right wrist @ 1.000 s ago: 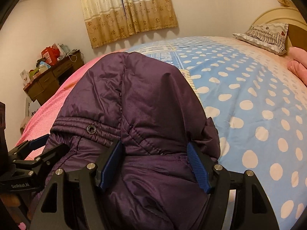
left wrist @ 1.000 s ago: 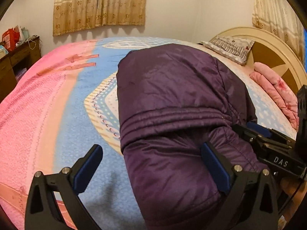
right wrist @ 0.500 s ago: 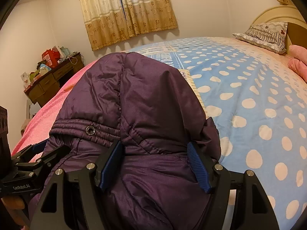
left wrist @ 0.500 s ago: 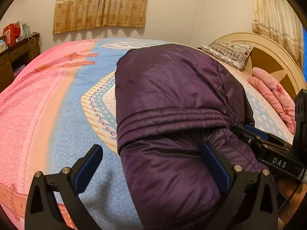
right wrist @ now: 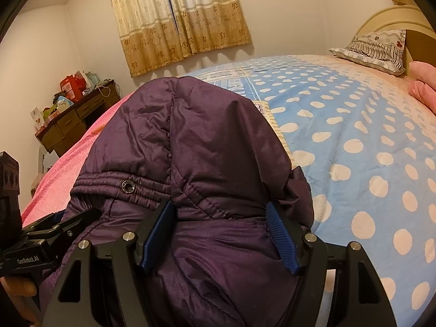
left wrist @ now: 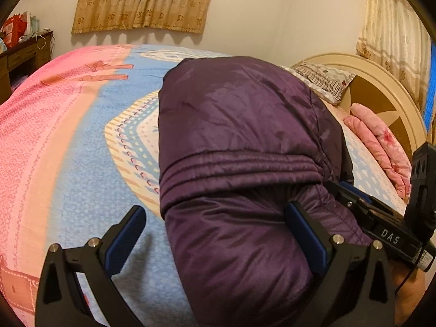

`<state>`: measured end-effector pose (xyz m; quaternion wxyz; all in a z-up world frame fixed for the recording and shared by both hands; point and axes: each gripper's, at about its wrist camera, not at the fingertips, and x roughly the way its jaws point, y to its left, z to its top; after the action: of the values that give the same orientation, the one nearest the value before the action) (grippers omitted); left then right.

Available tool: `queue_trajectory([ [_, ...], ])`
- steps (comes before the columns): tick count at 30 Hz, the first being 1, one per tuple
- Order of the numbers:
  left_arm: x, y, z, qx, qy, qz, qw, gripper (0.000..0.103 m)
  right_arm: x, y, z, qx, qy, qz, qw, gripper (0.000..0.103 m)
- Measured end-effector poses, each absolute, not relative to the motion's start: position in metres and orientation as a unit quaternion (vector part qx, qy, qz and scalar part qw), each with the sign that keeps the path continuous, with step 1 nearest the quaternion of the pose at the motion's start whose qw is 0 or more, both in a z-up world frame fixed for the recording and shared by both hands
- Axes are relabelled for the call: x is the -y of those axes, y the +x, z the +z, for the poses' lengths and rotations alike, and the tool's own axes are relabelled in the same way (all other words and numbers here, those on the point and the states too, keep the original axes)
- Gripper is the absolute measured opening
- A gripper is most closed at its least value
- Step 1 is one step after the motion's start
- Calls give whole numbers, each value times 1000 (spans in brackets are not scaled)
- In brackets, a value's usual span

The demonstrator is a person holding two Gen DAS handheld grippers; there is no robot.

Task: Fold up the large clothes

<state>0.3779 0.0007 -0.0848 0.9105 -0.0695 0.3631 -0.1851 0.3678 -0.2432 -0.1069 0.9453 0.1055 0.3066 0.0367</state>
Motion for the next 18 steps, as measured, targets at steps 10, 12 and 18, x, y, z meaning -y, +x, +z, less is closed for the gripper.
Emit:
queue_trajectory([
  [10, -4, 380, -90, -368, -101, -200, 902, 103, 244, 369, -107, -308, 106, 38, 945, 70],
  [12, -3, 379, -90, -368, -100, -200, 903, 103, 244, 369, -107, -307, 106, 37, 945, 70],
  [18, -4, 380, -93, -366, -110, -207, 901, 103, 245, 368, -108, -301, 109, 38, 947, 70],
])
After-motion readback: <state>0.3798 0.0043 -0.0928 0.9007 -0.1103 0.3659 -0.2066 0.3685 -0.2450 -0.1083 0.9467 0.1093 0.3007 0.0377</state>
